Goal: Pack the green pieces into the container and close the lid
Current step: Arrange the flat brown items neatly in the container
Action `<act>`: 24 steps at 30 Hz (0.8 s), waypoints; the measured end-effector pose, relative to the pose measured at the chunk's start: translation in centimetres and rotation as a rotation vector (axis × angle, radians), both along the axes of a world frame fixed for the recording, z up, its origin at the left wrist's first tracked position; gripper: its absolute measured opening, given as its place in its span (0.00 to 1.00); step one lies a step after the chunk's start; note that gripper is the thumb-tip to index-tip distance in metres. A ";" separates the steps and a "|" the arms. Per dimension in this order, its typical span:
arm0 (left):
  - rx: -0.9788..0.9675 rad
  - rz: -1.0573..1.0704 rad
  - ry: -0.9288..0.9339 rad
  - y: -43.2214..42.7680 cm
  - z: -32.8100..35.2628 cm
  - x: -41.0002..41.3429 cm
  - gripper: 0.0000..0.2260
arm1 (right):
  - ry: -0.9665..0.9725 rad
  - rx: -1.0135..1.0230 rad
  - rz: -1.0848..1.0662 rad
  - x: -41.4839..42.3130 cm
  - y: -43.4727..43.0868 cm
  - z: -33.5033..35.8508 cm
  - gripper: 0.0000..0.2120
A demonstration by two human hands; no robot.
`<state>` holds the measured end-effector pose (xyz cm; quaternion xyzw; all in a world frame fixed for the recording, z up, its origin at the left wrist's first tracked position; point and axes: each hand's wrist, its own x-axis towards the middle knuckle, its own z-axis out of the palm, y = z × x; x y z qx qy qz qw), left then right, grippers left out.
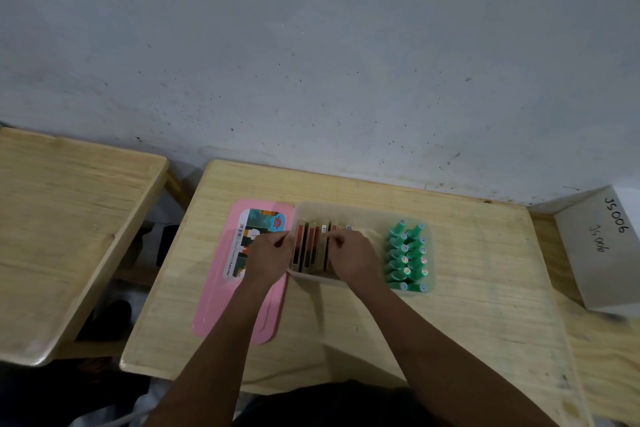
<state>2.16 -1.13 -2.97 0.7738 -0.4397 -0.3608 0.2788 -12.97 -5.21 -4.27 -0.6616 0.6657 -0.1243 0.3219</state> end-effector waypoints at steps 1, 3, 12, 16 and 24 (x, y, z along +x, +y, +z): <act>-0.003 -0.003 -0.007 0.0 0.1 0.0 0.12 | 0.018 -0.018 -0.029 -0.7 -0.2 -0.1 0.11; -0.018 -0.016 -0.014 0.0 0.1 0.0 0.14 | 0.067 -0.035 0.007 -1.6 -0.3 -0.5 0.11; -0.008 -0.014 0.013 0.0 0.0 0.2 0.14 | 0.330 -0.087 0.361 -0.1 -2.6 -1.1 0.18; -0.011 -0.025 0.004 0.0 -0.1 0.2 0.13 | 0.442 -0.017 0.392 1.3 -3.8 -0.5 0.18; -0.003 -0.017 0.002 0.0 -0.1 0.4 0.12 | 0.430 0.004 0.317 2.0 -3.4 -1.4 0.16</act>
